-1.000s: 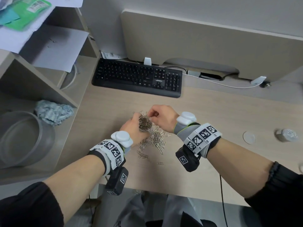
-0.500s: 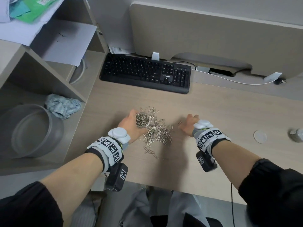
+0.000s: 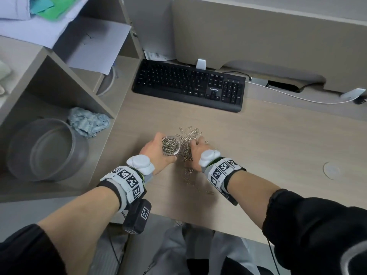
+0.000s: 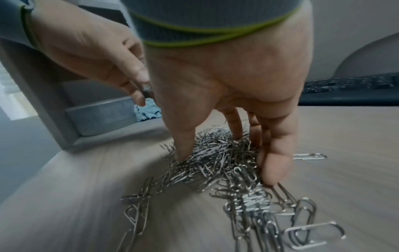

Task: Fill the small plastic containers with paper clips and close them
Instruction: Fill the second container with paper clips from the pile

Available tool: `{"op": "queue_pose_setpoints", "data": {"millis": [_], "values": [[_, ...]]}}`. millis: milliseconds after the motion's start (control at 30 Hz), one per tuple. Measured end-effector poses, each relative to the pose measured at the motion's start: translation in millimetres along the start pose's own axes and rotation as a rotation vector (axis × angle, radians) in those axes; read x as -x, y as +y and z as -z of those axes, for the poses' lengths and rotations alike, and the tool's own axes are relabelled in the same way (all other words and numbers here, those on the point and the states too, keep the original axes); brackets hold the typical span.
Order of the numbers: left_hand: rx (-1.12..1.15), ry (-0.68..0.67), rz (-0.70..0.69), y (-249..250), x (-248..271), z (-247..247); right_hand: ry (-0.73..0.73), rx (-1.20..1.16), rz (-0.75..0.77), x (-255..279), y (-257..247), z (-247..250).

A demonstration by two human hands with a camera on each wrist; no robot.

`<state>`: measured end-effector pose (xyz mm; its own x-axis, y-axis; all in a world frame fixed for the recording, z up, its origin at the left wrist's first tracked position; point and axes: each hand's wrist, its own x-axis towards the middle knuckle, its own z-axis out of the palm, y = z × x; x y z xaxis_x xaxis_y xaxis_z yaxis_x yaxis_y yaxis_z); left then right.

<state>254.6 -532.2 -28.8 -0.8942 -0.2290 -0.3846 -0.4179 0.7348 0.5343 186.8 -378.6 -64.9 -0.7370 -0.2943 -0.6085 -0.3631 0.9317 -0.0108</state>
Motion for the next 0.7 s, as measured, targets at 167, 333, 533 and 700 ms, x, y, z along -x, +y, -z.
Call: {"op": "queue_pose_setpoints", "data": {"millis": [167,333,533,700], "values": [[0.007,-0.007,0.006,-2,2,0,-0.037,-0.052,0.117,-2,10,-3],[-0.023,-0.032,-0.001,-1,-3,-9,-0.093,-0.321,0.095,0,37,0],[-0.071,-0.093,-0.031,13,-9,-23,-0.140,-1.114,-0.125,15,77,11],[-0.106,-0.149,-0.079,35,-14,-34,-0.101,-1.271,-0.088,28,94,34]]}}
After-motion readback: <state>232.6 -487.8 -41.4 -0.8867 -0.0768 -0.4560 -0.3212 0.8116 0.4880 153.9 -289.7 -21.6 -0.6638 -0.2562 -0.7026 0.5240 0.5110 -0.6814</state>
